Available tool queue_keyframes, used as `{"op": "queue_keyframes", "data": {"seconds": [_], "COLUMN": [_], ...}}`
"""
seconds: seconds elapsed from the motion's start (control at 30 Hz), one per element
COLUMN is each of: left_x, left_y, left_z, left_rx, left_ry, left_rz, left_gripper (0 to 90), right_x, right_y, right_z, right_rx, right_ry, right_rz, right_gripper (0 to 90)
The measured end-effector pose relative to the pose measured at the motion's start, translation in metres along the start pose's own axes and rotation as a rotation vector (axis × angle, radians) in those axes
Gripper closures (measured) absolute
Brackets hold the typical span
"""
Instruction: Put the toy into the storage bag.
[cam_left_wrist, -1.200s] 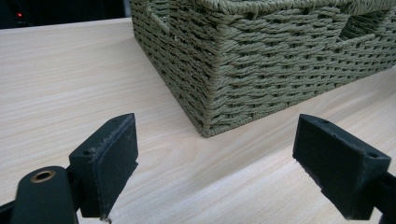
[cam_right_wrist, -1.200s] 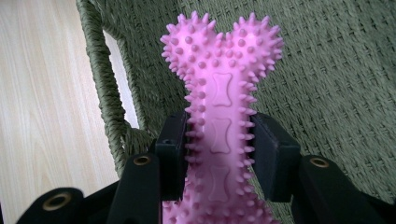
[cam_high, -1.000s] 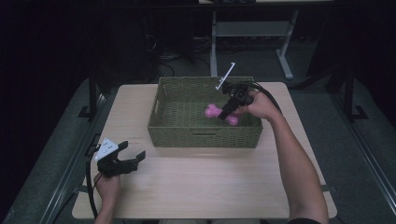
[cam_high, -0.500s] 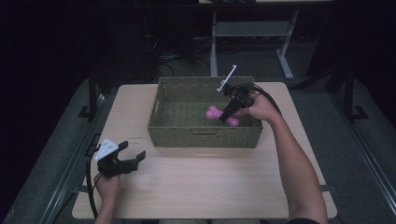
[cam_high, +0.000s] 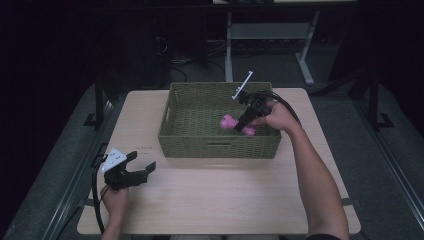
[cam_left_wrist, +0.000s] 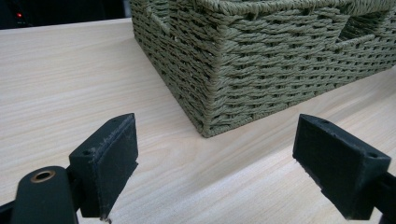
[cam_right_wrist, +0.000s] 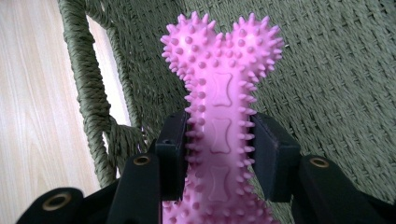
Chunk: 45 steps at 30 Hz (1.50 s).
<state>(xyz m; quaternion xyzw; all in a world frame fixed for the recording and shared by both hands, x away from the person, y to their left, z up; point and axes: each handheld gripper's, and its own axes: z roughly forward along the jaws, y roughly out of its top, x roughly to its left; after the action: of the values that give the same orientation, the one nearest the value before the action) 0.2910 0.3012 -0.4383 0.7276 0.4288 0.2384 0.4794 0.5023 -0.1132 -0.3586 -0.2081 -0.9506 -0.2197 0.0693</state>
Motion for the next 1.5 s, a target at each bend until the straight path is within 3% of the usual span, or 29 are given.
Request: {"op": "queue_keyframes", "data": {"seconds": [1.0, 1.17, 1.5], "left_x": [0.000, 0.000, -0.001], "left_y": [0.000, 0.000, 0.000], "left_z": [0.000, 0.001, 0.001], "left_rx": [-0.001, 0.001, 0.006], "left_ry": [-0.002, -0.003, -0.009], "left_rz": [-0.001, -0.003, -0.004], "left_gripper": [13.6, 13.6, 13.6], "right_x": [-0.003, -0.003, 0.003], "right_y": [-0.007, -0.007, -0.007], "right_z": [0.011, 0.003, -0.003], "right_rx": [-0.003, -0.055, -0.057], "right_ry": [0.015, 0.028, 0.003], "right_rz": [0.027, 0.048, 0.047], "right_gripper": [56.9, 55.3, 49.0]}}
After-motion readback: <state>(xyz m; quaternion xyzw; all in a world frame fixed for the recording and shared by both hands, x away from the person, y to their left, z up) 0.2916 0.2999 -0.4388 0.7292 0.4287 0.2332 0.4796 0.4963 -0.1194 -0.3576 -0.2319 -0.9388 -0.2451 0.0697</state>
